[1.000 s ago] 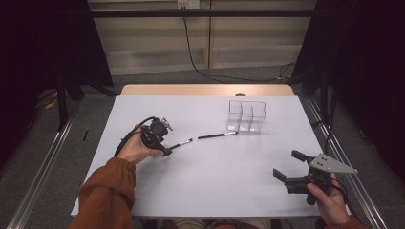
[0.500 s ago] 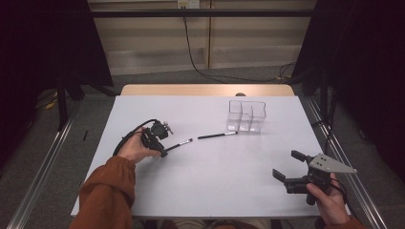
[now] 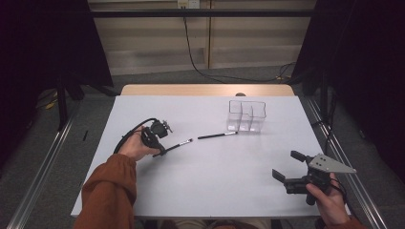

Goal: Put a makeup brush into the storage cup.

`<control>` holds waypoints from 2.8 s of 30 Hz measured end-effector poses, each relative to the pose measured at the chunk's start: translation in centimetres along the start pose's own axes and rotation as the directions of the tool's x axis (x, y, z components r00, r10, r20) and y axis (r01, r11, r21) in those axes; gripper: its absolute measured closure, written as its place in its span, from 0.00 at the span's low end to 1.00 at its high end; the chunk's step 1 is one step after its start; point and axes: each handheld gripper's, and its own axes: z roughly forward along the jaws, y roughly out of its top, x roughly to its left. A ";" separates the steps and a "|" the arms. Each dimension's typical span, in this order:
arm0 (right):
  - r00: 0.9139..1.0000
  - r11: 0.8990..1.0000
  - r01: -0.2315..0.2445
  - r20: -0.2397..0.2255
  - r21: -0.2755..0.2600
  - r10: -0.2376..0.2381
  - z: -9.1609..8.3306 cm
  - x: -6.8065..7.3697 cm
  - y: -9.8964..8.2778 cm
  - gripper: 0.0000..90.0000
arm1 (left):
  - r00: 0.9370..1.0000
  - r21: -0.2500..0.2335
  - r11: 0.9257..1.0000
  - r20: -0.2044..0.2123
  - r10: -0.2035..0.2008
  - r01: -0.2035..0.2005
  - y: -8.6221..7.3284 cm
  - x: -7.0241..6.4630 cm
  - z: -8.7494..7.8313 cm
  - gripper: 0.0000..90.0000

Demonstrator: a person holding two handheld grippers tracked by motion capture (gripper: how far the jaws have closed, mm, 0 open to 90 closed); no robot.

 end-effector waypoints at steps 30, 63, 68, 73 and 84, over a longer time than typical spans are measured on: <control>1.000 1.000 -0.007 0.003 0.007 0.007 0.1 0.0 0.0 0.00 | 0.989 -0.148 0.978 0.040 -0.144 0.148 -2.2 0.6 -0.9 0.94; 1.000 1.000 -0.005 -0.001 0.004 0.005 0.1 0.0 0.0 0.00 | 0.978 -0.470 0.858 0.071 -0.198 0.208 -3.6 -1.6 -3.0 0.94; 1.000 1.000 0.000 -0.006 0.003 0.000 0.1 -0.1 0.0 0.00 | 0.977 -0.510 0.833 0.098 -0.190 0.213 -3.8 -2.3 -2.8 0.94; 1.000 1.000 0.003 -0.018 -0.003 -0.003 0.2 0.0 0.0 0.00 | 0.977 -0.547 0.810 0.100 -0.189 0.213 -4.2 -2.9 -2.7 0.94; 1.000 1.000 -0.012 -0.018 -0.024 0.012 0.5 -0.2 0.4 0.00 | 0.974 -0.638 0.738 0.108 -0.199 0.221 -4.9 -3.6 -2.9 0.94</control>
